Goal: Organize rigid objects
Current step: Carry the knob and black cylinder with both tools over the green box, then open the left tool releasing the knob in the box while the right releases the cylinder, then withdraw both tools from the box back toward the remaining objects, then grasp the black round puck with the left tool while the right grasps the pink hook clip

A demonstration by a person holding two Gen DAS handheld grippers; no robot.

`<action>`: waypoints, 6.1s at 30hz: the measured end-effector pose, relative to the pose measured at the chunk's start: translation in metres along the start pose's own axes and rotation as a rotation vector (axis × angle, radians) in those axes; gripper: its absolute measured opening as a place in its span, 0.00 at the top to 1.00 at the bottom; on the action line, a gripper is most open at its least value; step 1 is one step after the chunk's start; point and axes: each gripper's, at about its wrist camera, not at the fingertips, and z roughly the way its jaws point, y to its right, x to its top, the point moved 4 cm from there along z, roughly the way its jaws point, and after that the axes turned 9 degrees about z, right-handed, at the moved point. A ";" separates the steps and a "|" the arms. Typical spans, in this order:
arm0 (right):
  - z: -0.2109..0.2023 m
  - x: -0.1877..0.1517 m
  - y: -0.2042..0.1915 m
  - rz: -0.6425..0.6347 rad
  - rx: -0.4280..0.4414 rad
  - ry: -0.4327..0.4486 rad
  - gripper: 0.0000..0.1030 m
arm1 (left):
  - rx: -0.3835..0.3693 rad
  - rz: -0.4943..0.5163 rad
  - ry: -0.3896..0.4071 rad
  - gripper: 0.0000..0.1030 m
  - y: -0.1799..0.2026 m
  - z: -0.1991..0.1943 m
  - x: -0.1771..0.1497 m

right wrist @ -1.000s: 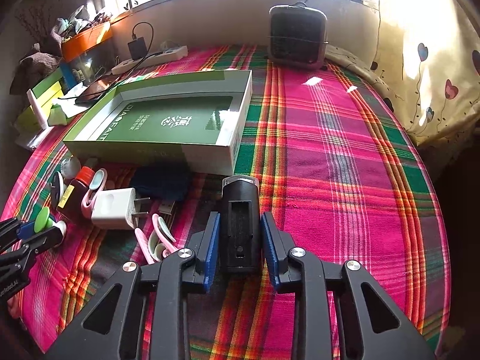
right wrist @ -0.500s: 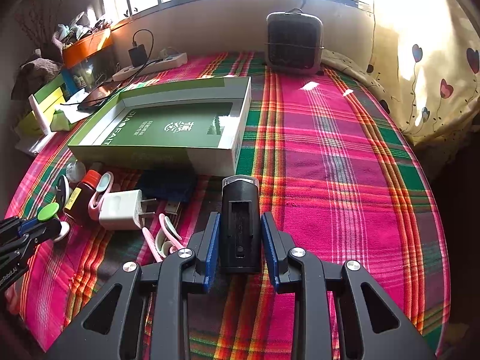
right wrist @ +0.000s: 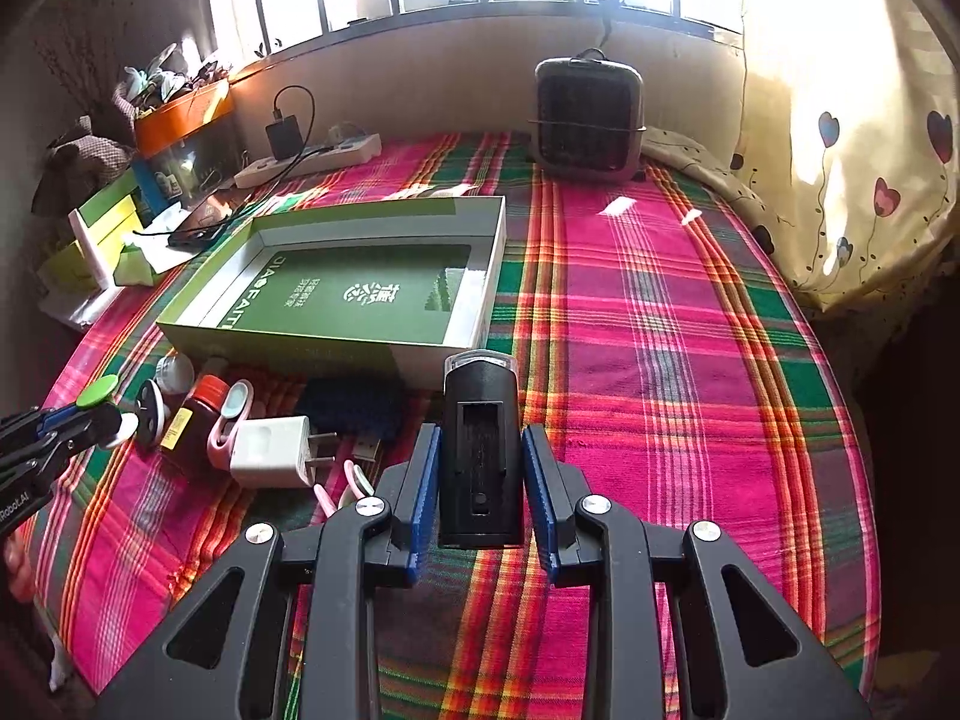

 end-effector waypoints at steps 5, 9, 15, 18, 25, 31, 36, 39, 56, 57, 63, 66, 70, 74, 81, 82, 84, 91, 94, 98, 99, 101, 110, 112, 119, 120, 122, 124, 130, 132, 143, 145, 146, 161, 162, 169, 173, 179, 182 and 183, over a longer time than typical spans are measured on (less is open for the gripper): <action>-0.001 0.015 -0.004 -0.005 0.008 0.010 0.72 | -0.007 -0.002 -0.001 0.84 -0.011 0.009 0.022; 0.000 0.029 -0.007 0.006 0.021 0.017 0.72 | -0.001 -0.006 0.003 0.84 -0.021 0.018 0.038; 0.008 0.050 -0.013 0.005 0.027 0.019 0.72 | 0.003 -0.011 0.011 0.84 -0.034 0.036 0.064; 0.018 0.059 -0.016 0.006 0.031 0.009 0.72 | -0.008 -0.009 0.007 0.84 -0.036 0.048 0.074; 0.045 0.076 -0.026 0.005 0.033 -0.021 0.72 | -0.037 -0.015 0.001 0.84 -0.040 0.074 0.094; 0.070 0.087 -0.031 -0.001 0.026 -0.052 0.72 | -0.046 0.005 -0.044 0.84 -0.042 0.104 0.104; 0.091 0.092 -0.033 -0.005 0.017 -0.078 0.72 | -0.065 -0.004 -0.083 0.84 -0.045 0.128 0.106; 0.102 0.093 -0.033 -0.006 0.012 -0.099 0.72 | -0.066 -0.001 -0.108 0.84 -0.044 0.141 0.107; 0.126 0.096 -0.040 -0.045 -0.022 -0.119 0.72 | -0.046 0.040 -0.133 0.84 -0.040 0.165 0.107; 0.126 0.096 -0.042 -0.047 -0.023 -0.119 0.72 | -0.046 0.041 -0.136 0.84 -0.040 0.165 0.106; 0.130 0.094 -0.045 -0.056 -0.016 -0.128 0.72 | -0.054 0.036 -0.145 0.84 -0.039 0.168 0.104; 0.131 0.093 -0.046 -0.064 -0.021 -0.126 0.72 | -0.056 0.038 -0.146 0.84 -0.039 0.169 0.104; 0.131 0.094 -0.045 -0.062 -0.020 -0.122 0.72 | -0.055 0.040 -0.147 0.83 -0.039 0.169 0.103; 0.131 0.094 -0.046 -0.063 -0.025 -0.122 0.72 | -0.069 0.035 -0.149 0.82 -0.039 0.169 0.104; 0.130 0.093 -0.046 -0.052 -0.017 -0.121 0.72 | -0.084 0.033 -0.148 0.78 -0.037 0.166 0.103; 0.130 0.092 -0.046 -0.048 -0.015 -0.120 0.72 | -0.087 0.034 -0.147 0.76 -0.037 0.165 0.103; 0.129 0.092 -0.045 -0.042 -0.012 -0.120 0.71 | -0.095 0.035 -0.146 0.73 -0.035 0.163 0.103; 0.123 0.089 -0.048 -0.045 0.004 -0.114 0.58 | -0.075 0.032 -0.148 0.56 -0.035 0.158 0.100; 0.119 0.089 -0.047 -0.037 0.009 -0.103 0.53 | -0.063 0.020 -0.149 0.56 -0.039 0.155 0.097; 0.115 0.087 -0.046 -0.025 0.007 -0.097 0.52 | -0.069 0.018 -0.143 0.56 -0.039 0.149 0.096; 0.114 0.086 -0.045 -0.022 0.009 -0.097 0.52 | -0.066 0.017 -0.143 0.56 -0.039 0.148 0.095; 0.111 0.085 -0.045 -0.015 0.011 -0.093 0.52 | -0.068 0.013 -0.139 0.56 -0.039 0.144 0.094; 0.088 0.080 -0.043 0.001 0.022 -0.058 0.52 | -0.061 -0.013 -0.084 0.56 -0.044 0.110 0.089; 0.081 0.077 -0.042 0.006 0.023 -0.049 0.52 | -0.055 -0.014 -0.071 0.56 -0.047 0.099 0.086; 0.053 0.060 -0.036 0.010 0.033 -0.023 0.52 | -0.035 -0.043 -0.039 0.56 -0.060 0.064 0.068; 0.050 0.057 -0.035 0.010 0.032 -0.020 0.52 | -0.033 -0.046 -0.038 0.56 -0.061 0.060 0.065; 0.044 0.051 -0.033 0.014 0.031 -0.019 0.52 | -0.036 -0.054 -0.034 0.56 -0.063 0.052 0.058; 0.039 0.045 -0.031 0.015 0.038 -0.017 0.52 | -0.033 -0.062 -0.031 0.56 -0.065 0.046 0.051; 0.027 0.024 -0.030 -0.007 0.048 -0.028 0.52 | -0.041 -0.082 -0.040 0.56 -0.070 0.033 0.028; 0.025 0.017 -0.029 -0.014 0.055 -0.034 0.52 | -0.050 -0.096 -0.046 0.56 -0.071 0.031 0.019; 0.014 -0.016 -0.027 -0.003 0.127 -0.056 0.52 | -0.143 -0.168 -0.063 0.56 -0.066 0.028 -0.013; 0.014 -0.020 -0.028 -0.009 0.134 -0.059 0.52 | -0.146 -0.173 -0.068 0.56 -0.066 0.027 -0.017; 0.013 -0.022 -0.029 -0.011 0.136 -0.059 0.52 | -0.147 -0.172 -0.069 0.56 -0.066 0.027 -0.018; 0.019 -0.035 -0.041 -0.066 0.174 -0.108 0.51 | -0.185 -0.148 -0.101 0.56 -0.053 0.033 -0.028; 0.020 -0.036 -0.043 -0.077 0.175 -0.112 0.51 | -0.185 -0.144 -0.105 0.56 -0.052 0.034 -0.028; 0.022 -0.039 -0.049 -0.109 0.160 -0.112 0.51 | -0.164 -0.103 -0.118 0.56 -0.045 0.039 -0.027; 0.023 -0.036 -0.044 -0.096 0.129 -0.104 0.51 | -0.150 -0.084 -0.118 0.56 -0.043 0.040 -0.026; 0.023 -0.035 -0.041 -0.083 0.115 -0.100 0.51 | -0.143 -0.094 -0.114 0.56 -0.043 0.043 -0.023; 0.023 -0.035 -0.041 -0.083 0.115 -0.100 0.52 | -0.134 -0.090 -0.114 0.56 -0.041 0.044 -0.023; 0.023 -0.035 -0.041 -0.083 0.114 -0.099 0.52 | -0.130 -0.086 -0.113 0.56 -0.041 0.044 -0.023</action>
